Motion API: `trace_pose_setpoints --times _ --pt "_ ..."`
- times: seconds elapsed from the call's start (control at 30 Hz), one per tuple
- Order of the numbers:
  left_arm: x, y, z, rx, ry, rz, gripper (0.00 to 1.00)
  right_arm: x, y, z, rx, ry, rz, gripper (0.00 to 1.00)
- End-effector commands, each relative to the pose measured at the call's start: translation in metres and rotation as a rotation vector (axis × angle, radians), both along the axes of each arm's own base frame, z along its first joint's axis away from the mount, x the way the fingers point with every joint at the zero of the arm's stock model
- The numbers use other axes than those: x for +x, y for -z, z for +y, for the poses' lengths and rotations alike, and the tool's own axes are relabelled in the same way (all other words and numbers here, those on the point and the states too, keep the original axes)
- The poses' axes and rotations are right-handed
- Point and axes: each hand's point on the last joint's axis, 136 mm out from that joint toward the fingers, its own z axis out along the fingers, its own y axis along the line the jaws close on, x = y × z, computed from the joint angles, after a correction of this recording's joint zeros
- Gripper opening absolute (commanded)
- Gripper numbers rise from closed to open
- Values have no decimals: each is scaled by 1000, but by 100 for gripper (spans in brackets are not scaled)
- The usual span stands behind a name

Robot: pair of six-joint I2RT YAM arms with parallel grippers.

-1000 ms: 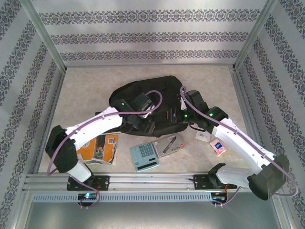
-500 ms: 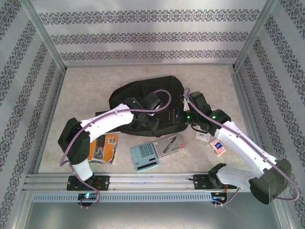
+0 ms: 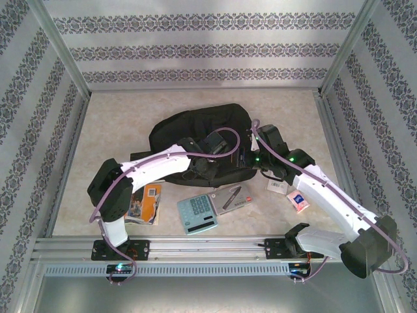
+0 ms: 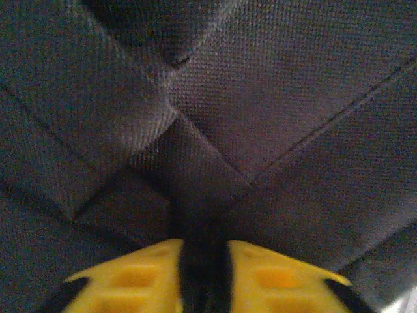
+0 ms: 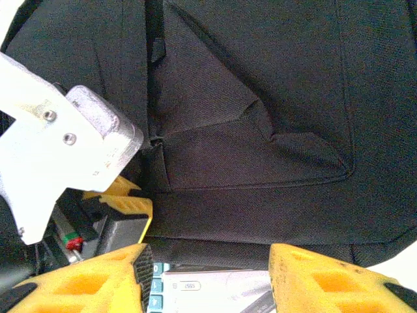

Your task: Pack the student bag

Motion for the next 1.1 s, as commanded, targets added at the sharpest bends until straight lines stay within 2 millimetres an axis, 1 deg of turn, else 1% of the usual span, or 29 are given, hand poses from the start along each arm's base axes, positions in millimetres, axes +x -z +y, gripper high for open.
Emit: trace_pose_setpoints --times 0.0,0.07,0.1,0.27,0.4,0.67,0.77,0.8,0.83,0.87,0.93,1.0,1.07 --pt "10 -2 -7 1 -9 -52 10 0 0 -3 14 17 -1 50" --pt "11 -8 -9 -18 -8 -58 1 0 -1 -5 6 20 -8 50" --pt "11 -11 -9 -23 -10 -65 0 -1 -3 -7 5 23 -13 50" --pt "12 -47 0 -111 -36 -125 0 -2 -7 -10 6 32 -30 49" --pt "7 -66 12 -195 -71 -159 0 -2 -9 -5 29 23 -29 49" --pt "-5 -69 31 -295 -125 -183 0 -2 -10 18 96 -16 11 48" --pt "-6 -64 37 -340 -160 -172 0 -6 -5 28 157 10 65 48" --pt "-6 -64 37 -360 -170 -166 0 -7 -3 32 200 32 95 50" --pt "-6 -65 37 -386 -179 -163 0 -9 3 34 239 89 145 51" --pt "-6 -66 36 -410 -183 -163 0 -12 12 33 270 177 216 51" --pt "-5 -70 34 -443 -185 -167 0 -18 21 37 314 269 302 50" --pt "-4 -72 33 -460 -189 -174 0 -24 28 41 352 353 358 50" --pt "-4 -74 33 -468 -189 -175 0 -28 34 42 366 419 391 53"
